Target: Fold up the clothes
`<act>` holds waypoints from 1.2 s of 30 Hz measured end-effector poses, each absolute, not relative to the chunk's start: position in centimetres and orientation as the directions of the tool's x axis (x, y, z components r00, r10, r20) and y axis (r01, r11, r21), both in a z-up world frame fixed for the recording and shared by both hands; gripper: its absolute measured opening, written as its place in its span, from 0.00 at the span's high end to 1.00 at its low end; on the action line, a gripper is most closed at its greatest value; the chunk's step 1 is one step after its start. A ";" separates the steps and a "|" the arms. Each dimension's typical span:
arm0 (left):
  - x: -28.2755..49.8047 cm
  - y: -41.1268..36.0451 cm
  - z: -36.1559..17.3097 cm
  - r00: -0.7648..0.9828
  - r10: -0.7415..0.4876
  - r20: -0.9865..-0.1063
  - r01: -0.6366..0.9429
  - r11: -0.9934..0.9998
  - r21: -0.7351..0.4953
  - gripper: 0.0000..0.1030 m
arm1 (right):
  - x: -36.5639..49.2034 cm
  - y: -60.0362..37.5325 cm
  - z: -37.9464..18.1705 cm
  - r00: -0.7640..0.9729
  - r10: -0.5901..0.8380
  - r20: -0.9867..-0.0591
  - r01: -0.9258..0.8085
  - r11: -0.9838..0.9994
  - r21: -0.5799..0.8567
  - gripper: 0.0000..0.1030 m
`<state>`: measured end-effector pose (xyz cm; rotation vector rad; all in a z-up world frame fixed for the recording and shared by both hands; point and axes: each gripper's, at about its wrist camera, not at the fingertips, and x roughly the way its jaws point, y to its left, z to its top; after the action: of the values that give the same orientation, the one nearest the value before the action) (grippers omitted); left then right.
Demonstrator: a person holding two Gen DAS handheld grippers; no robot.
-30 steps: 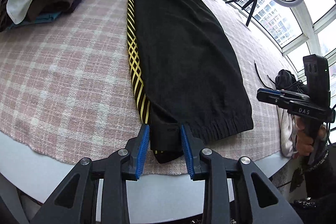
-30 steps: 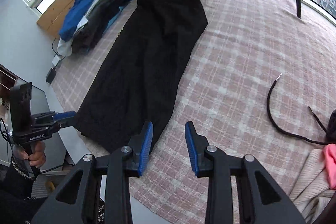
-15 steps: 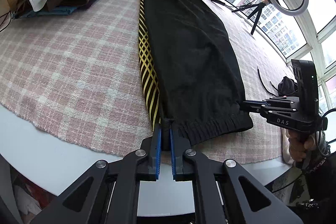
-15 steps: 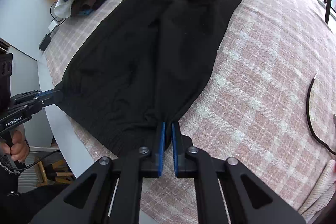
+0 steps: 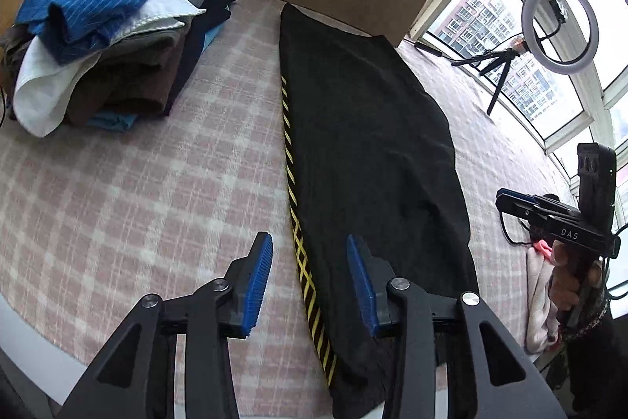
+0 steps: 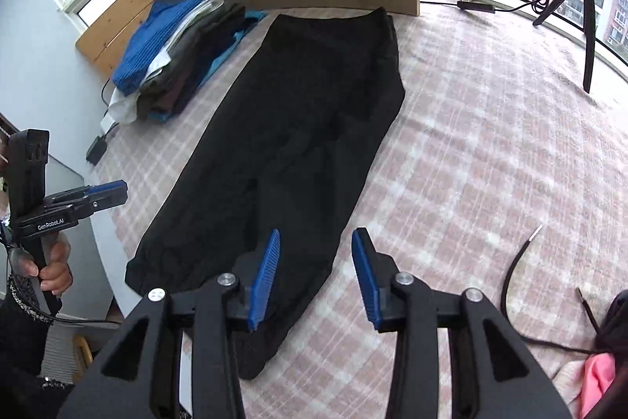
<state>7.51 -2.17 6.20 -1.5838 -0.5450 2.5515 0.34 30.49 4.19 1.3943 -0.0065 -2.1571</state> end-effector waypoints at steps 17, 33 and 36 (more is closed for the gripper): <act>-0.5 -0.7 1.9 -0.375 0.224 -0.900 0.056 -0.963 -0.263 0.70 | -8.2 28.1 -0.6 -0.231 -0.503 -0.833 0.412 -0.826 0.385 0.63; 1.8 -2.4 3.8 -0.503 0.324 -0.801 0.082 -0.905 -0.417 0.99 | -7.3 28.3 -0.4 -0.219 -0.645 -0.732 0.427 -0.738 0.523 0.93; 2.4 -3.8 5.4 -0.562 0.348 -0.750 0.093 -0.875 -0.475 0.99 | -6.8 29.2 0.5 -0.255 -0.674 -0.694 0.423 -0.723 0.546 0.93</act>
<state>2.41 -3.79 5.41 -1.3856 -0.7148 2.5532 -6.77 29.16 0.47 1.2939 -0.3245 -2.0255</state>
